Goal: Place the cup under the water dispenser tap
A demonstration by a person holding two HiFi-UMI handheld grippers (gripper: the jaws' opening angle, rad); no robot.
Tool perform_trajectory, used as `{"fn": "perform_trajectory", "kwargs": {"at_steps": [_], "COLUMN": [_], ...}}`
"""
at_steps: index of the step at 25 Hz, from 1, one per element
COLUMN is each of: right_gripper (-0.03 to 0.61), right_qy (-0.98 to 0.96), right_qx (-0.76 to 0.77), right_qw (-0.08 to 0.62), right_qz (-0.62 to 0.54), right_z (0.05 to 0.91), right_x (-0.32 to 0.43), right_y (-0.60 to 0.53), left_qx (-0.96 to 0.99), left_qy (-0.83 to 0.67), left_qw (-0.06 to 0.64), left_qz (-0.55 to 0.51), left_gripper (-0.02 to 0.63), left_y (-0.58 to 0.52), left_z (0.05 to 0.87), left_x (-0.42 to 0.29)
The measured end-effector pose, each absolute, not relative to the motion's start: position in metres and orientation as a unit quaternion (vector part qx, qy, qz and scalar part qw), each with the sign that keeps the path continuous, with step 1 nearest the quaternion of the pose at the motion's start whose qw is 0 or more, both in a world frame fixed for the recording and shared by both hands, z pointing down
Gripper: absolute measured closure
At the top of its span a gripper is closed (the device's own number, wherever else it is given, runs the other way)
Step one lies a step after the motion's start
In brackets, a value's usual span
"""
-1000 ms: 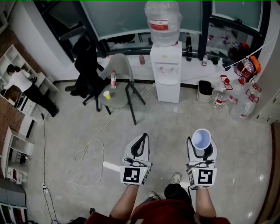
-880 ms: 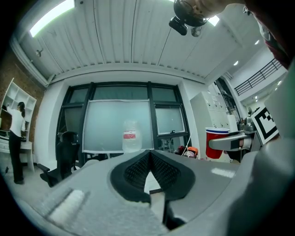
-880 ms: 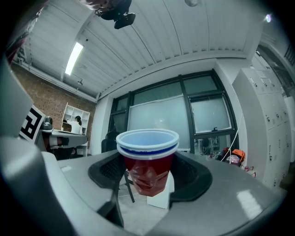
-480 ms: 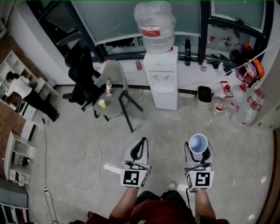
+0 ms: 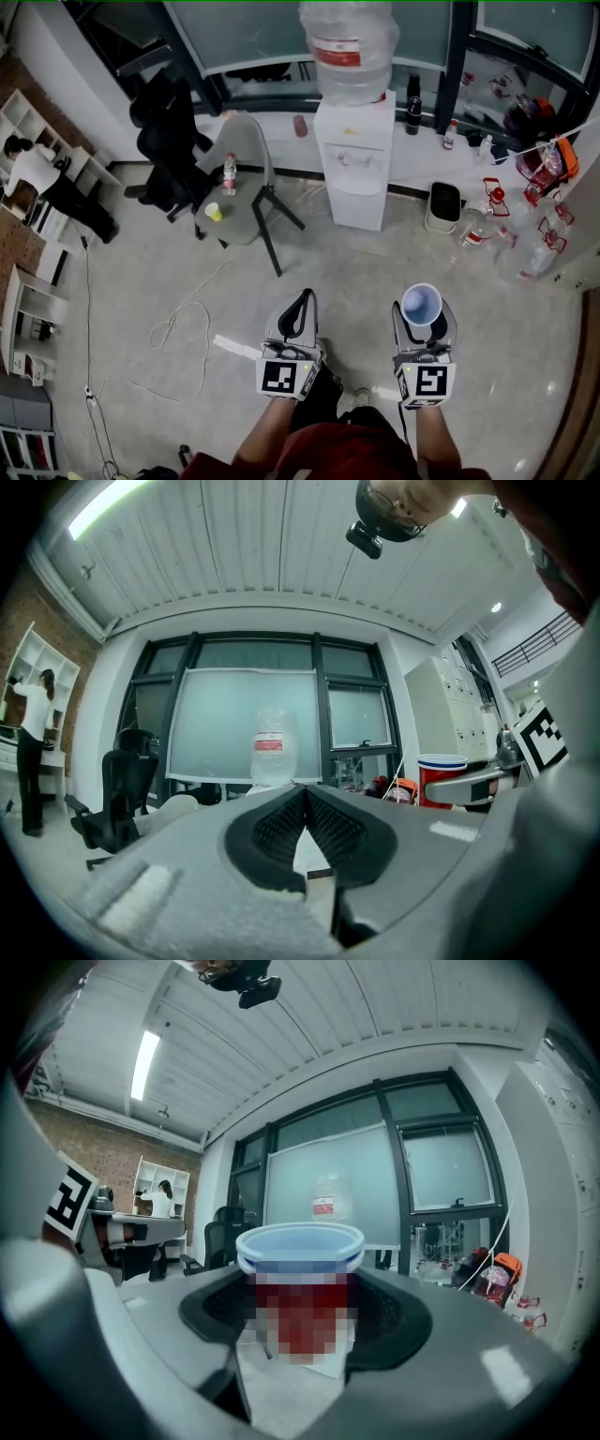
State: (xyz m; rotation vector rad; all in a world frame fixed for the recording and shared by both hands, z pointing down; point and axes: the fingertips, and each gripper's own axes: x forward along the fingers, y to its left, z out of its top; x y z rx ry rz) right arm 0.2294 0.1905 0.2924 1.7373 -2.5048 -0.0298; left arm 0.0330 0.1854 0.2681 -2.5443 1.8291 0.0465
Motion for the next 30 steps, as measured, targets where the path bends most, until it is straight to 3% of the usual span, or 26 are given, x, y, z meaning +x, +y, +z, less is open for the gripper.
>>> {"fn": "perform_trajectory", "kwargs": {"at_steps": [18,30], "right_gripper": [0.288,0.288], "right_qy": [-0.796,-0.782], "right_qx": [0.600,0.617], "right_qw": [0.076,0.094], "right_qz": [-0.014,0.004], "right_z": [0.302,0.334], "right_x": [0.092,0.062], "right_y": [-0.004,-0.073], "left_qx": [-0.839,-0.843], "left_qy": [0.544,0.539], "left_qw": [0.015,0.000], "left_qz": [0.025,0.009], "left_gripper": [0.612,0.612], "left_y": [-0.022,-0.100], "left_z": [0.281,0.313], "left_x": [-0.095,-0.126]}}
